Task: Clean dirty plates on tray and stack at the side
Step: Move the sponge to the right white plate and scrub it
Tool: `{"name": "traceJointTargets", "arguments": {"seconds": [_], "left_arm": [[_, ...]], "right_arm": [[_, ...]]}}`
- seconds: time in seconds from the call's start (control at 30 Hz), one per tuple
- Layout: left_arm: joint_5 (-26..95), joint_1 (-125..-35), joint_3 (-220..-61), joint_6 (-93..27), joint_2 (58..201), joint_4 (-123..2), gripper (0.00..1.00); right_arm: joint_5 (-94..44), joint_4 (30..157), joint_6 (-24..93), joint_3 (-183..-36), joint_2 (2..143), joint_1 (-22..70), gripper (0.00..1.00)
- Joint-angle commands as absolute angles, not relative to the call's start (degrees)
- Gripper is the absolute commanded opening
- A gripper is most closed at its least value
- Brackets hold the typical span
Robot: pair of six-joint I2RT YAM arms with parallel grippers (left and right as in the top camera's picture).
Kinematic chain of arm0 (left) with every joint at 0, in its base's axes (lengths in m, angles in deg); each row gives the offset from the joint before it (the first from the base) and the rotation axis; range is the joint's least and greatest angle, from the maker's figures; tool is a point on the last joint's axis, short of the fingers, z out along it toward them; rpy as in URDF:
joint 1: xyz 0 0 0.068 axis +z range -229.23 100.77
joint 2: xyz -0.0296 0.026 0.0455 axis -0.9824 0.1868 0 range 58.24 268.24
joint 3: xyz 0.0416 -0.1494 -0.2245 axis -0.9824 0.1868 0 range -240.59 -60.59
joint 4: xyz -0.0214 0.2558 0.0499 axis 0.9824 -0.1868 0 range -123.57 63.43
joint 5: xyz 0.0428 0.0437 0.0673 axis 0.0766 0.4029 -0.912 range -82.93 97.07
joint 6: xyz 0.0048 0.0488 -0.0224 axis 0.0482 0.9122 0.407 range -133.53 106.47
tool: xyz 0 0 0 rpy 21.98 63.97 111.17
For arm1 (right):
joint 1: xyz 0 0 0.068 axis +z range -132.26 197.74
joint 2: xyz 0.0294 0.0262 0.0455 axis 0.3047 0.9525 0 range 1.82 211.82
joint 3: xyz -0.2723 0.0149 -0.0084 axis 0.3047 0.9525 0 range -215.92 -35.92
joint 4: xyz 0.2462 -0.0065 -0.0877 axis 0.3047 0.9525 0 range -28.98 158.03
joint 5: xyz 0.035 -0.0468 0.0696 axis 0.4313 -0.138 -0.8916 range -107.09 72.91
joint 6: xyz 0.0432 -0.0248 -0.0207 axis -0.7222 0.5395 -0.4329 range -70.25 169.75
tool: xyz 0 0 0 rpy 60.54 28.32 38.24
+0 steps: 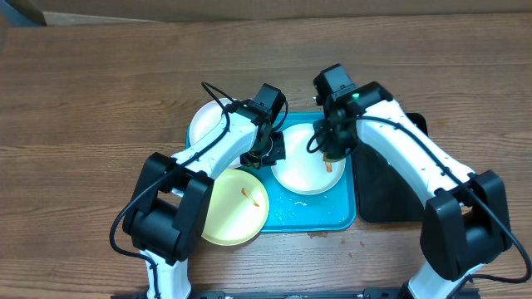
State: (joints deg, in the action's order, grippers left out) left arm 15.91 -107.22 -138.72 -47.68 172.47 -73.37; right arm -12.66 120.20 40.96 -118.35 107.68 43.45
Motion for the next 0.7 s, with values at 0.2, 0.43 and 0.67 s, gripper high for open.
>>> {"name": "traceJointTargets", "arguments": {"seconds": [0.2, 0.43, 0.67], "left_arm": [[15.87, -106.96, -138.41, -52.99, 172.89, -74.75, 0.04], [15.91, -107.00, -138.41, -53.01, 172.89, -74.49, 0.04], [15.89, -106.96, -138.41, -52.97, 172.89, -74.31, 0.04]], "right_arm": [[-0.81, 115.02, 33.57, -112.17, 105.78, 44.68, 0.04], [-4.68, 109.36, 33.66, -107.75, 105.83, 44.68, 0.04], [-5.58, 103.46, 34.97, -103.80, 105.91, 44.68, 0.04]]}}
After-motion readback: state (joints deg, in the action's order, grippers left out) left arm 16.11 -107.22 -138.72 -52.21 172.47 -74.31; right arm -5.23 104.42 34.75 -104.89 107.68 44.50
